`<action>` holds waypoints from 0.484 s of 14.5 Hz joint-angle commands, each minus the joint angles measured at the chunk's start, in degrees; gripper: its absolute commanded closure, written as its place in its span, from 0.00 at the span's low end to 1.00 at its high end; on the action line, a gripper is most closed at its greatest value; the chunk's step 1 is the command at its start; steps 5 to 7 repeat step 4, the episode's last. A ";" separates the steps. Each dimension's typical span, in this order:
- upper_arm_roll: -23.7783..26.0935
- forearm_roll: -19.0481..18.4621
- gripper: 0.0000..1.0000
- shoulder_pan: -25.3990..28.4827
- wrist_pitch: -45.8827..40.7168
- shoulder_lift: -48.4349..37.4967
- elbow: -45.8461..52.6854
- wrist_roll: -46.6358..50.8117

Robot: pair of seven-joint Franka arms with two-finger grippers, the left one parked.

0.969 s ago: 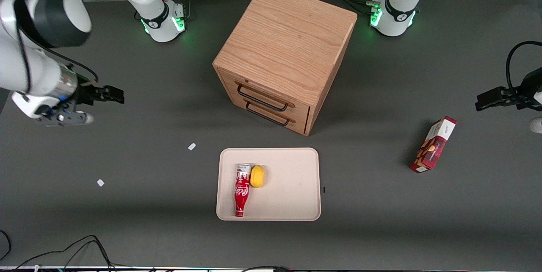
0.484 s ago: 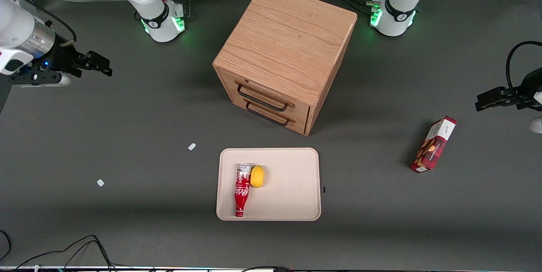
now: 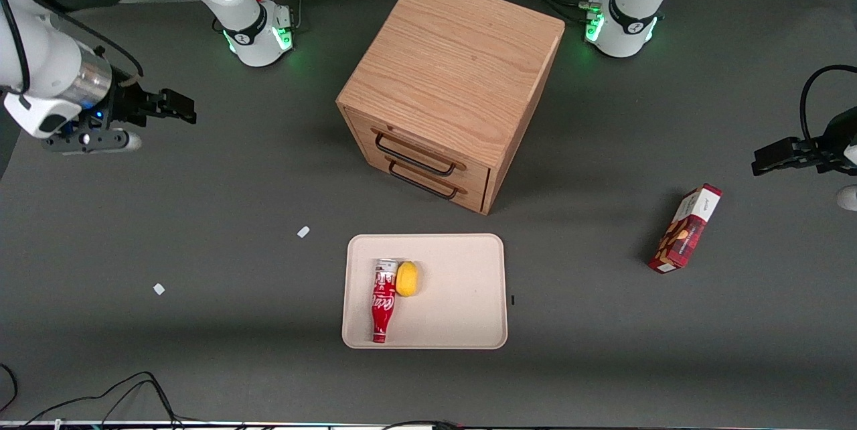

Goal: Place coke bottle on tray

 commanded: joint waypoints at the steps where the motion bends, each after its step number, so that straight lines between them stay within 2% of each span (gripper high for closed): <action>1: 1.03 0.76 0.00 -0.81 -1.79 3.18 4.66 0.29; 7: 1.03 0.85 0.00 -1.25 -1.87 3.46 5.46 0.20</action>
